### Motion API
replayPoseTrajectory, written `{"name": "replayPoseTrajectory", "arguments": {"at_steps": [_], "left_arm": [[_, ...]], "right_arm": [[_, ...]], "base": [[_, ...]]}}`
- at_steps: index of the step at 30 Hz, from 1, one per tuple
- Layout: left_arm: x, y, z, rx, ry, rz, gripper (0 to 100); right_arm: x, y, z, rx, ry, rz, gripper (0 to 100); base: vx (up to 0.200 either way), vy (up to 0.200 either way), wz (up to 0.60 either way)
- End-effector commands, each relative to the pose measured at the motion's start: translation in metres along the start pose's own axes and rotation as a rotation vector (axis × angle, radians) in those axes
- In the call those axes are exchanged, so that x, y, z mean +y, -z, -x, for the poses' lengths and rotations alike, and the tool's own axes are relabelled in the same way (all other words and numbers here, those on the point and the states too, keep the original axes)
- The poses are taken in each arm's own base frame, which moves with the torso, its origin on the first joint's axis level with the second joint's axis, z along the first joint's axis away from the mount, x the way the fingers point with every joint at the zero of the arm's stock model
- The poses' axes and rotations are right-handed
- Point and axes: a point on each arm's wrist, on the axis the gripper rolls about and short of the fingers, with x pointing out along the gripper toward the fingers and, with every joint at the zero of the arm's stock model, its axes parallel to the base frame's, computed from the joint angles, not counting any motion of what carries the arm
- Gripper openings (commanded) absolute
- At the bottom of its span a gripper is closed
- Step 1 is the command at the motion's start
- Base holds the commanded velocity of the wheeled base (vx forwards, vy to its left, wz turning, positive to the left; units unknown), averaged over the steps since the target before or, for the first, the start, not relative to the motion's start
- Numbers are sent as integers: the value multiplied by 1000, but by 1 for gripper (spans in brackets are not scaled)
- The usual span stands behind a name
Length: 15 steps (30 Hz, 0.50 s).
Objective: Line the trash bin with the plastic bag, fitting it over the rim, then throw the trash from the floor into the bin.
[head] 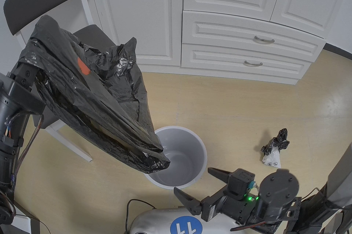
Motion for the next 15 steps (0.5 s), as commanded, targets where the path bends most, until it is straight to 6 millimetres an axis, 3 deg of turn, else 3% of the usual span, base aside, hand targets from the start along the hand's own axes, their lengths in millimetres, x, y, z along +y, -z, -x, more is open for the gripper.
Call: {"name": "replayPoseTrajectory", "arguments": {"at_steps": [1,9,15], "left_arm": [[0,-1,0,-5,1,2,0],[-3,3,-1,14,13,10,0],[-3,3,-1,12,13,10,0]], "right_arm": [[5,34,-16,104,5,-14,100],[10,38,-34,11,-17,-86,100],[11,30,-40,-37,-20,-104,100]], "base": [[0,0,0],[0,0,0],[0,0,0]]}}
